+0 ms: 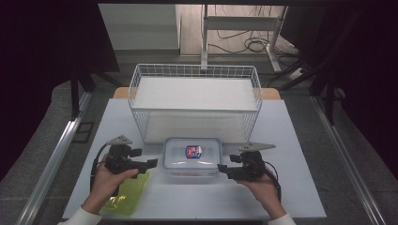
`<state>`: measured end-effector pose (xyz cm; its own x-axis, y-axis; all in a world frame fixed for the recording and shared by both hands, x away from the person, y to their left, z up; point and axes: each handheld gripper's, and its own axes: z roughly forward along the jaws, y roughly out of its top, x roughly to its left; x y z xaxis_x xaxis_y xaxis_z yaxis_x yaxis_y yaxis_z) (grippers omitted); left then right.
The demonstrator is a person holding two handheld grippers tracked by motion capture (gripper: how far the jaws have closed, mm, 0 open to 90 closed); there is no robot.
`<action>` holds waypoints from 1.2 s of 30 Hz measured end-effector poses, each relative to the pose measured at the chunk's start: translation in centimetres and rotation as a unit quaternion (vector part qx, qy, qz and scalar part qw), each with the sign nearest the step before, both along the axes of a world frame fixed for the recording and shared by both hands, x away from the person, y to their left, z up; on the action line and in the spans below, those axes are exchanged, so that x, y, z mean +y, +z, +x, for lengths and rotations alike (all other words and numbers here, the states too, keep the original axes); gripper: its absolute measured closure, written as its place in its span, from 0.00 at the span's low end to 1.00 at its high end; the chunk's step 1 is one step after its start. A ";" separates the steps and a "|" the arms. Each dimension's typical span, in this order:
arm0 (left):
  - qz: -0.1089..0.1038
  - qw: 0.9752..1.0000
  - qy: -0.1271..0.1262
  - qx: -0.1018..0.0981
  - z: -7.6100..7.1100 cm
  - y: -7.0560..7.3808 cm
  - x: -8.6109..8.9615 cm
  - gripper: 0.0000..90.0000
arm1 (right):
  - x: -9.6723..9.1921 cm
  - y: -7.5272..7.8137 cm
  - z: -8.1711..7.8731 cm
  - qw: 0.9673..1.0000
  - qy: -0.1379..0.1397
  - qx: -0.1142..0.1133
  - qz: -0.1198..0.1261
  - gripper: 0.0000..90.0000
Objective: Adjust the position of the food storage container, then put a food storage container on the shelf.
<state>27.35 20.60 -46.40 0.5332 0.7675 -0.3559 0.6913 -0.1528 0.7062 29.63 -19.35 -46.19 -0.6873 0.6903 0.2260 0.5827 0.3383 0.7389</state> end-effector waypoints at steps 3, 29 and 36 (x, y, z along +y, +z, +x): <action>-0.007 1.000 -0.006 0.010 0.4 -0.1 -0.2 0.15 | 0.3 0.3 0.2 1.000 0.000 0.001 0.008 0.36; -0.047 0.992 -0.032 0.109 4.6 -2.5 -1.9 0.17 | 1.2 0.1 1.0 0.999 -0.005 0.006 0.034 0.33; -0.029 0.989 -0.037 0.139 5.2 -3.3 -2.6 0.17 | 1.1 0.1 1.1 0.999 -0.005 0.004 0.033 0.33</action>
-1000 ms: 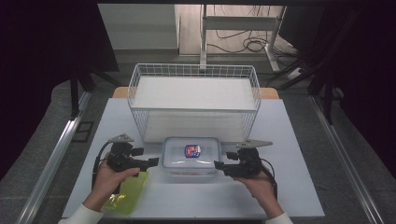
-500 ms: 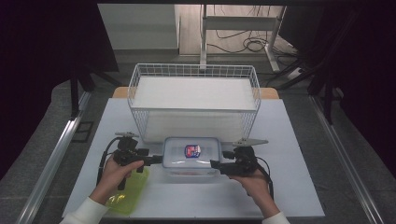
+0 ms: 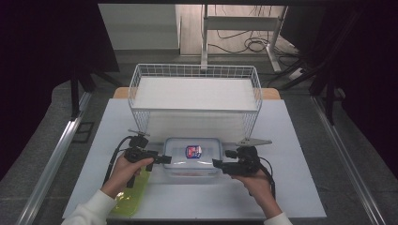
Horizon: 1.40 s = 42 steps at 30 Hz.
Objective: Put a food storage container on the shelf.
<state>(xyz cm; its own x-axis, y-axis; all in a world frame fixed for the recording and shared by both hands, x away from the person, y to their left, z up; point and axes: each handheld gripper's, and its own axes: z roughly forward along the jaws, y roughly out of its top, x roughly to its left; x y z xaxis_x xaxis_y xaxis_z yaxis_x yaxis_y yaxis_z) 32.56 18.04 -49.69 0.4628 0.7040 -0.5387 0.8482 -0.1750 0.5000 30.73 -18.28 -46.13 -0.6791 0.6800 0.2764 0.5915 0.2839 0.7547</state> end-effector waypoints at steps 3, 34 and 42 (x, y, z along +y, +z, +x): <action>-0.001 1.000 -0.005 -0.003 -0.2 0.4 0.3 0.17 | -0.1 0.1 -0.1 1.000 -0.002 -0.001 0.001 0.33; 0.012 0.996 -0.062 0.066 2.2 -0.1 -1.9 0.19 | 0.1 -0.7 1.0 1.000 -0.005 0.007 -0.003 0.32; 0.008 0.996 -0.062 0.066 2.3 0.0 -1.7 0.23 | 0.2 -1.4 2.2 0.999 -0.003 0.038 0.019 0.31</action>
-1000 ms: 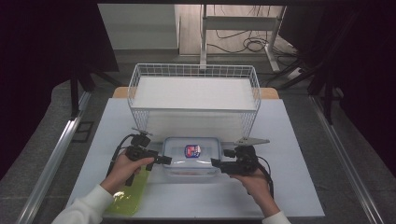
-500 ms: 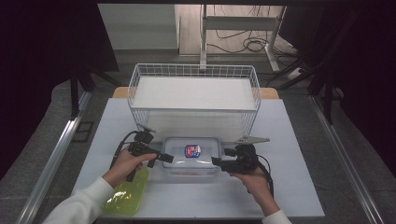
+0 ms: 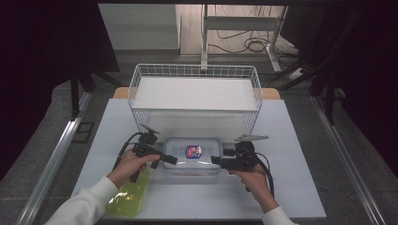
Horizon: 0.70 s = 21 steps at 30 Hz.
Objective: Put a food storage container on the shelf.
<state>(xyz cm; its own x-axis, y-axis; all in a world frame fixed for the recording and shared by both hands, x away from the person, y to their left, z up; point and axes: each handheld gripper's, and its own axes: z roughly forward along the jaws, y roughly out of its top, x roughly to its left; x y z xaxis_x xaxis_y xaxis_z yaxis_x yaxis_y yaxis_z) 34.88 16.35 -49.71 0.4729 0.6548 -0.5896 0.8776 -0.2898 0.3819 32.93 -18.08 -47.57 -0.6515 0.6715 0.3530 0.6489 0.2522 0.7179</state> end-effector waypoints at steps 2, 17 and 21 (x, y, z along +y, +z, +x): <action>0.000 1.000 -0.001 0.000 0.0 0.0 0.0 0.23 | -0.1 -0.2 0.3 1.000 -0.001 0.007 0.009 0.31; -0.004 1.000 -0.001 0.000 0.1 -0.1 0.1 0.24 | -0.6 -1.2 1.9 0.998 -0.015 0.063 0.021 0.24; -0.004 1.000 -0.001 0.000 0.1 -0.1 0.1 0.24 | -0.3 -1.9 2.1 0.996 -0.007 0.082 0.030 0.23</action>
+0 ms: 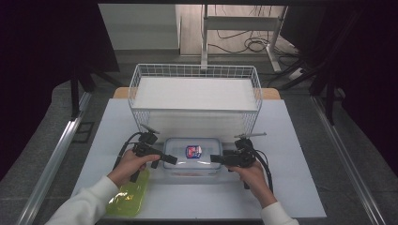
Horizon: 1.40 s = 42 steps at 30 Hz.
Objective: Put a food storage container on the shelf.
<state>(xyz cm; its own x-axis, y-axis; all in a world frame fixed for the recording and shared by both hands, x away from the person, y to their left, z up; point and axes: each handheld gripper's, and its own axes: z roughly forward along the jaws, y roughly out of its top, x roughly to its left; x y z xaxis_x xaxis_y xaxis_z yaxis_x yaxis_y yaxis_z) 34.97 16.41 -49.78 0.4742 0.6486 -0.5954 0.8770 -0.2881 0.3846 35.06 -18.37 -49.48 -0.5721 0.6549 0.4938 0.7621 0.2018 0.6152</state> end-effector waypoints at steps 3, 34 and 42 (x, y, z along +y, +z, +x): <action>0.000 1.000 0.000 -0.001 0.0 0.0 0.0 0.24 | 0.3 -0.7 0.4 1.000 0.002 0.022 0.015 0.23; 0.003 0.998 0.018 -0.056 -2.2 1.1 0.2 0.38 | -1.3 0.0 -0.4 0.997 -0.004 0.047 0.064 0.47; 0.005 0.998 0.019 -0.060 -2.4 1.3 0.4 0.41 | -1.6 0.1 -0.7 0.996 -0.004 0.048 0.070 0.50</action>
